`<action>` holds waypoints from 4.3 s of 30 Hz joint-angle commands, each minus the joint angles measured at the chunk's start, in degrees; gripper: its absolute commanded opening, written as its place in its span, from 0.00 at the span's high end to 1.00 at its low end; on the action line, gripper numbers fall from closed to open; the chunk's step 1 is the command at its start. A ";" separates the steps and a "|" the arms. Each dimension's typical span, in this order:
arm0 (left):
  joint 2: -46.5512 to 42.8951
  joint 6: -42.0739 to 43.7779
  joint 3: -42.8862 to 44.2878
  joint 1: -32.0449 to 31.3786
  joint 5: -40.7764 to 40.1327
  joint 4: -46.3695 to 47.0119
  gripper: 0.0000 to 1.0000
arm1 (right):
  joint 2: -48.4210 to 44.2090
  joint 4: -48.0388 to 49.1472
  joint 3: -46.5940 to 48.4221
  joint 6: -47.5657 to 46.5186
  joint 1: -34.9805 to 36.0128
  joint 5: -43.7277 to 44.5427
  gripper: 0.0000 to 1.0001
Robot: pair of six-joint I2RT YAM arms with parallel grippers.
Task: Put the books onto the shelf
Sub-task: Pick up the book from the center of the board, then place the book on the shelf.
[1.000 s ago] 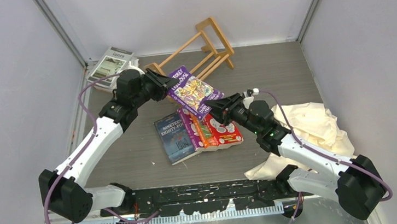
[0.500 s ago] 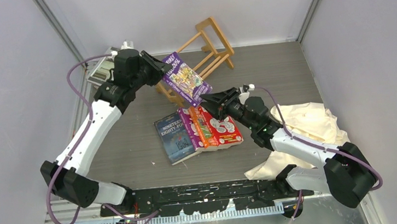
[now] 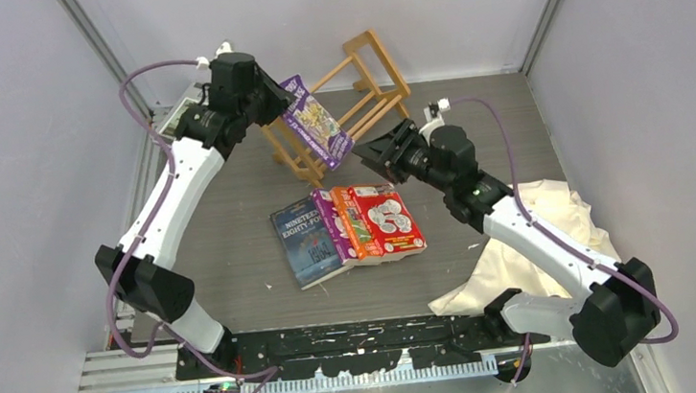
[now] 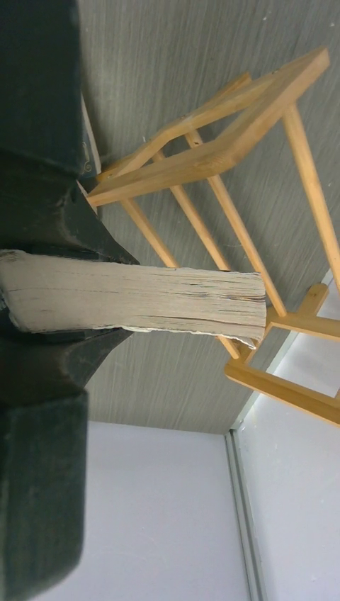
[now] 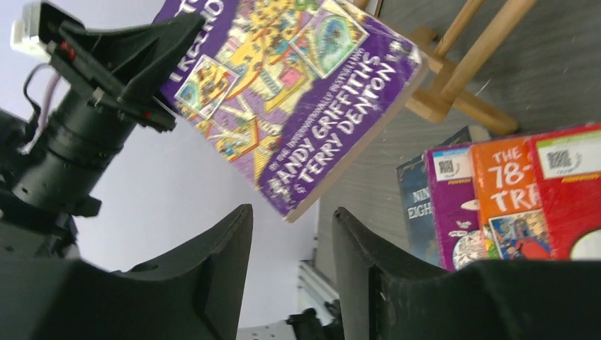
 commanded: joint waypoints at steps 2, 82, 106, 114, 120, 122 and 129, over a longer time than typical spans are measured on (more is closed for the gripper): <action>3.64 3.55 12.10 -0.37 -1.06 -2.16 1.00 | 0.69 -21.73 15.14 -29.24 0.11 4.83 0.49; 16.31 7.46 36.94 -1.23 -6.68 -19.58 0.48 | 32.26 -28.11 50.29 -78.64 13.94 29.34 0.99; -1.61 5.21 13.66 5.83 -11.07 -10.69 0.42 | 41.53 -21.85 58.53 -79.50 10.69 19.83 0.99; -8.62 3.80 5.31 5.84 -13.01 -8.35 0.42 | 42.97 -13.78 55.21 -79.02 10.21 16.10 0.99; -12.74 3.24 0.63 5.87 -13.77 -7.76 0.42 | 44.58 -9.94 53.67 -78.79 9.58 13.59 0.99; -13.99 3.17 -0.89 5.89 -14.03 -7.34 0.42 | 44.89 -8.89 53.00 -78.62 9.45 12.96 0.99; -16.05 2.34 -3.59 5.84 -14.33 -6.79 0.43 | 45.61 -3.78 49.66 -77.62 9.05 11.79 0.99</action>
